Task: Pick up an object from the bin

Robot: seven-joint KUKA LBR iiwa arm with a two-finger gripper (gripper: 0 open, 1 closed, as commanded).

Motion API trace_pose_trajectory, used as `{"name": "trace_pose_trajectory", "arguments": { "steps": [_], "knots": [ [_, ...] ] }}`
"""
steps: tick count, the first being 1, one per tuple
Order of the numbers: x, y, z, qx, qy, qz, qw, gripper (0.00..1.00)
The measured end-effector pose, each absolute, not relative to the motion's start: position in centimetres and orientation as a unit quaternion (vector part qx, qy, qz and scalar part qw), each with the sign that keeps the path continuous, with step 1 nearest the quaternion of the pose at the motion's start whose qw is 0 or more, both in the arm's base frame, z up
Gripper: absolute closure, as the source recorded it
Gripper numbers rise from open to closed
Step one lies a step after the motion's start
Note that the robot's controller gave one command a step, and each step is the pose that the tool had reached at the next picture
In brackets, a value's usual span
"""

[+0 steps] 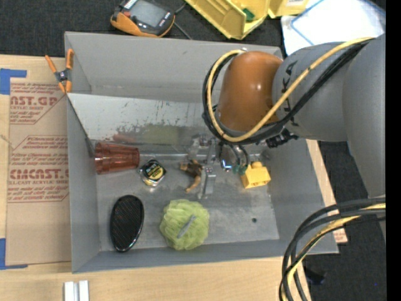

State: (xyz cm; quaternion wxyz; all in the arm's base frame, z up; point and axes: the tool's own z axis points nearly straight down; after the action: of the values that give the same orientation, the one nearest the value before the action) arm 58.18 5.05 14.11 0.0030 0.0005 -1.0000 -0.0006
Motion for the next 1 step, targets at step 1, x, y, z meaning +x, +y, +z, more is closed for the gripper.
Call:
{"name": "trace_pose_trajectory", "arguments": {
  "steps": [1],
  "knots": [
    [58.40,5.02,14.53,0.000,-1.000,-0.001,-0.001,0.00]
  ]
}}
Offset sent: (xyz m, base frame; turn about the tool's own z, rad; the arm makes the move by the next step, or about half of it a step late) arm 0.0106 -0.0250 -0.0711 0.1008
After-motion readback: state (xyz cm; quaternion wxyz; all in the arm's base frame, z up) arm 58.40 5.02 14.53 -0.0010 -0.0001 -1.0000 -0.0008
